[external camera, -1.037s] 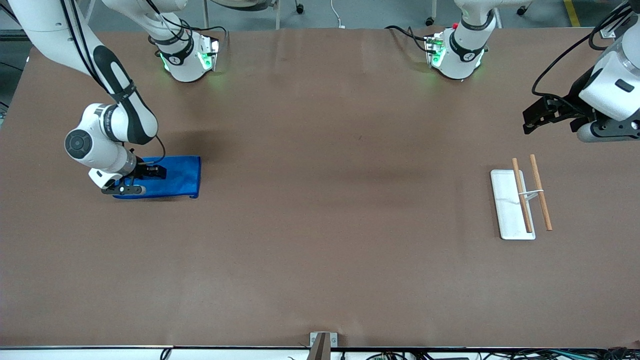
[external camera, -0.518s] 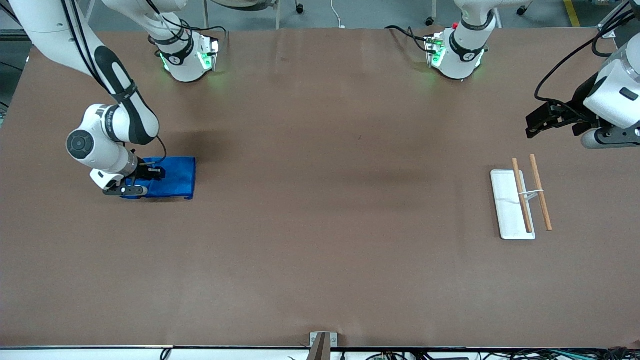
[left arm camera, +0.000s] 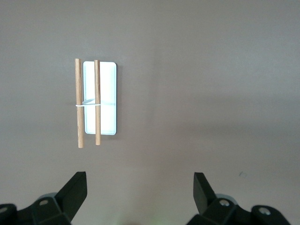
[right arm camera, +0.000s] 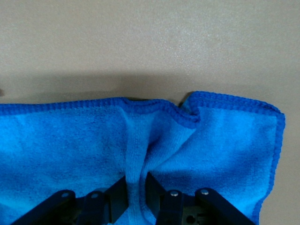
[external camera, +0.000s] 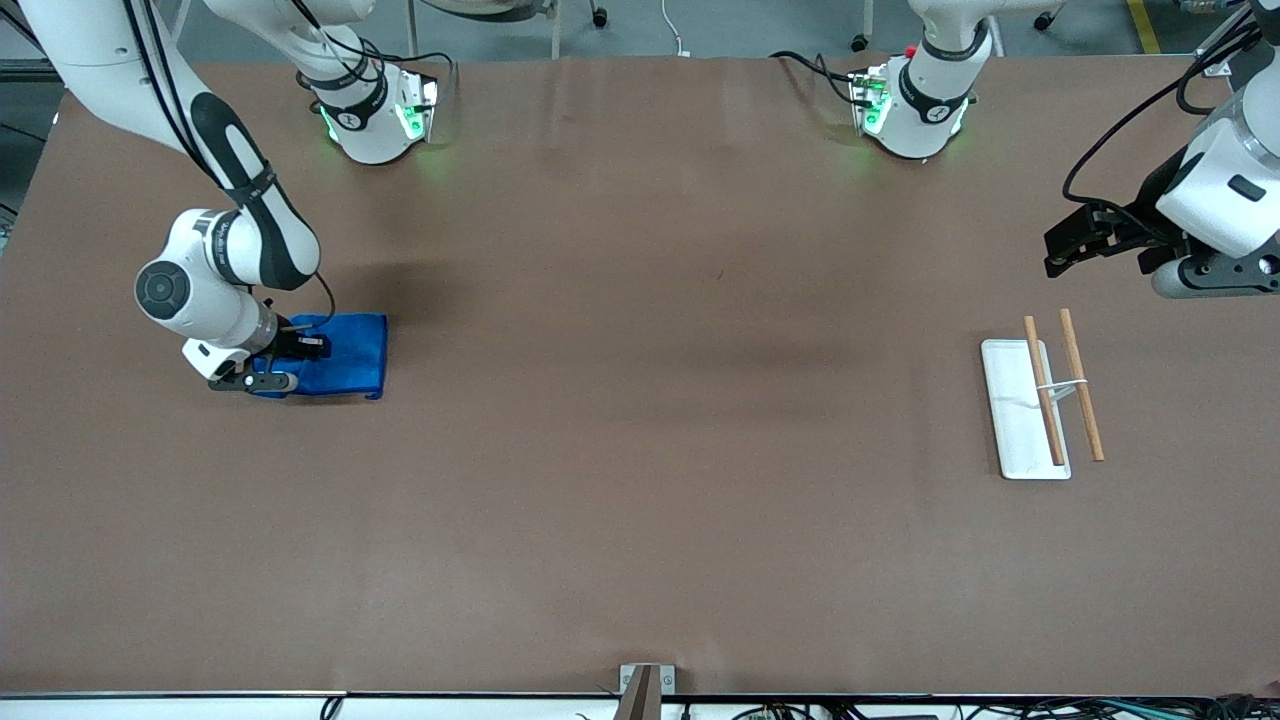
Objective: Right arm passes towel to left arm to hang
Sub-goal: 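Close the right gripper on the towel edge and lift it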
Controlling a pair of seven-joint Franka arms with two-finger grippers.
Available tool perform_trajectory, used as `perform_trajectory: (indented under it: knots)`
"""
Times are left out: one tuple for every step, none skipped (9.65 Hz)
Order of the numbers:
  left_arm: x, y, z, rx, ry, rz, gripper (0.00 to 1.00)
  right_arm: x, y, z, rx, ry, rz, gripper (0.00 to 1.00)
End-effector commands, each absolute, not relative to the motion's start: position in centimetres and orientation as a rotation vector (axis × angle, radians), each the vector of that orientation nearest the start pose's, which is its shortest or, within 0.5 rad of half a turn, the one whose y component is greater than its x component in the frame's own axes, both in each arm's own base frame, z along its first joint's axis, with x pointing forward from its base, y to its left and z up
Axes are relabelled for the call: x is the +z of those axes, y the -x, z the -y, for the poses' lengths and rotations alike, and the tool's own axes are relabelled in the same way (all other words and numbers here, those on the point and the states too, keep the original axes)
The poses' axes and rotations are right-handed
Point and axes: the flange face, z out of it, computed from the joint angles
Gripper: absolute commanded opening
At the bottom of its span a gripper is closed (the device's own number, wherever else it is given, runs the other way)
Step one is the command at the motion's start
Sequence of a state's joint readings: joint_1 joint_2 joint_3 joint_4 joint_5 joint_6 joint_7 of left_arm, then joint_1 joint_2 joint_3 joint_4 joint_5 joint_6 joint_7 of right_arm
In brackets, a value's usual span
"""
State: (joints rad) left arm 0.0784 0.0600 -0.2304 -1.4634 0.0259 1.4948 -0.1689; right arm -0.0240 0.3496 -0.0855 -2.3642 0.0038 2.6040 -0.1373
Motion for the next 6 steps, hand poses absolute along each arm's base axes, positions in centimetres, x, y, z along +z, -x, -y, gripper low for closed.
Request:
perform_trajectory:
  knots:
    - [62.4,-56.5,8.1,0.083,3.136,-0.003,1.0,19.4,-50.0,4.3,0.11,3.136,0.062,0.0]
    - [62.1,-56.5,8.6,0.097,3.144,-0.028,1.0,20.8,-50.8,3.6,0.076,3.135,0.077,0.0]
    - [60.6,-56.8,11.2,0.156,3.199,-0.151,1.0,21.9,-51.8,2.9,0.059,3.131,0.084,0.0]
    - [60.5,-56.4,13.7,0.177,3.248,-0.25,1.0,23.3,-53.1,1.6,0.055,3.085,0.034,0.0]
    - [59.7,-56.2,16.8,0.21,3.302,-0.325,1.0,25.3,-54.8,-0.4,0.08,3.001,-0.032,0.0]
    - [60.1,-56.3,19.3,0.128,3.348,-0.376,1.0,27.5,-56.4,-2.6,0.115,2.92,-0.065,0.0]
